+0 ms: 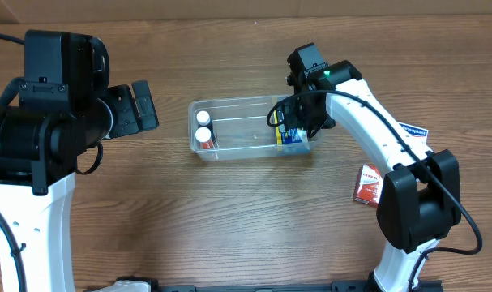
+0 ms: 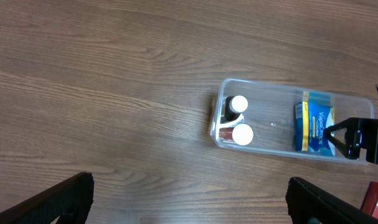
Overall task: Pack container
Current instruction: 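Carry the VapoDrops box into the container's right end and release, then move the right gripper to the white Hansaplast box and grasp it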
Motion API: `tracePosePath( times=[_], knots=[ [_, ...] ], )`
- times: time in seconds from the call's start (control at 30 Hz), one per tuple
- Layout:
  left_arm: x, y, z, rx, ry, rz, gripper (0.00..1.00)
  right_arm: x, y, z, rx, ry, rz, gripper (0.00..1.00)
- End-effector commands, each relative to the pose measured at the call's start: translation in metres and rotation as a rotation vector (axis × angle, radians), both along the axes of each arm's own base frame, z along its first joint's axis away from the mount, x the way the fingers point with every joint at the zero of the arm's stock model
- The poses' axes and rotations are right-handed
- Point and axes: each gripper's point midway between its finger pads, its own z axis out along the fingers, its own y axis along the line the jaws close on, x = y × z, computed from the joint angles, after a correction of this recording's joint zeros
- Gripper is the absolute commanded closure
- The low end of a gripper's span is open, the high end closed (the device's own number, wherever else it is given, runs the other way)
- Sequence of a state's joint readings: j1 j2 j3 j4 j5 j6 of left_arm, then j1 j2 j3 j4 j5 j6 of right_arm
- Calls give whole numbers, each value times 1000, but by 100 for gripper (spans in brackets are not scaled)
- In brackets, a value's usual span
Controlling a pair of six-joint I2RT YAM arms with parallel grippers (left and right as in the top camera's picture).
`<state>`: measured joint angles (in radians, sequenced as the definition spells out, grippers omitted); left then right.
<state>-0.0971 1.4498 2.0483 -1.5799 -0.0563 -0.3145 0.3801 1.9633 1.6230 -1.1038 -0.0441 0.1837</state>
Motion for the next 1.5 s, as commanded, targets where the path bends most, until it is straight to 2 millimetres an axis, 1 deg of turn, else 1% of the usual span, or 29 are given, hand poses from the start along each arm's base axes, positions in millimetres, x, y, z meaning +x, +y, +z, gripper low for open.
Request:
tracePosePath(
  times=[0.0, 0.07, 0.1, 0.17, 0.23, 0.27, 0.3, 0.33, 0.37, 0.4, 0.43, 0.47, 0.53, 0.57, 0.6, 0.63, 0.7, 0.73, 0.77, 0.8, 0.87, 0.93, 1.03, 1.13, 1.23, 1.47],
  knots=[
    [0, 2, -3, 5, 10, -2, 0, 0, -2, 0, -9, 0, -5, 16],
    [-1, 2, -3, 7, 12, -4, 0, 2, -1, 7, -3, -16, -5, 16],
    [-1, 2, -3, 10, 13, -8, 0, 4, -1, 16, 2, -35, -5, 15],
    [-1, 2, -3, 9, 13, -8, 0, 12, -6, 50, -12, -120, -17, 14],
    [-1, 2, -3, 9, 13, -8, 0, 20, -18, 100, -37, -234, -49, 12],
    [-1, 2, -3, 10, 13, -8, 0, 22, -28, 124, -53, -291, -94, 10],
    [-1, 2, -3, 10, 13, -8, 0, 24, -44, 154, -68, -362, -159, 8],
    [-1, 2, -3, 10, 12, -8, 0, 24, -68, 188, -65, -440, -245, 3],
    [-1, 2, -3, 10, 12, -8, 0, 21, -89, 206, -58, -479, -314, 0],
    [-1, 2, -3, 10, 12, -8, 0, 18, -108, 215, -59, -496, -366, 0],
    [-1, 2, -3, 10, 13, -8, 0, 15, -129, 219, -62, -496, -434, 0],
    [-1, 2, -3, 10, 12, -8, 0, 9, -156, 218, -67, -475, -527, 0],
    [-1, 2, -3, 10, 13, -8, 0, 1, -188, 210, -76, -424, -619, 0],
    [-1, 2, -3, 10, 12, -8, 0, -2, -204, 202, -76, -390, -655, 0],
    [-1, 2, -3, 10, 12, -8, 0, -5, -222, 190, -77, -348, -691, 0],
    [-1, 2, -3, 10, 12, -8, 0, -7, -234, 180, -79, -319, -702, 0],
    [-1, 1, -3, 9, 12, -8, 0, -10, -254, 151, -87, -247, -673, 0],
    [-1, 2, -3, 10, 11, -8, 0, -12, -262, 135, -96, -206, -653, 0],
    [-1, 2, -3, 10, 11, -8, 0, -14, -266, 125, -105, -178, -643, 0],
    [-1, 2, -3, 10, 11, -8, 0, -17, -269, 112, -116, -140, -623, 0],
    [-1, 1, -3, 9, 12, -8, 0, -23, -272, 78, -136, -49, -559, 0],
    [-1, 2, -3, 9, 12, -8, 0, -26, -274, 55, -141, 7, -544, 0],
    [-1, 2, -3, 9, 12, -8, 0, -25, -274, 24, -144, 49, -537, 0],
    [-1, 2, -3, 9, 12, -8, 0, -24, -275, 3, -145, 60, -522, 0],
    [-1, 1, -3, 9, 13, -8, 0, -23, -275, -13, -151, 49, -488, 0],
    [-1, 1, -3, 9, 13, -8, 0, -32, -273, -51, -152, 48, -479, 0]
  ],
)
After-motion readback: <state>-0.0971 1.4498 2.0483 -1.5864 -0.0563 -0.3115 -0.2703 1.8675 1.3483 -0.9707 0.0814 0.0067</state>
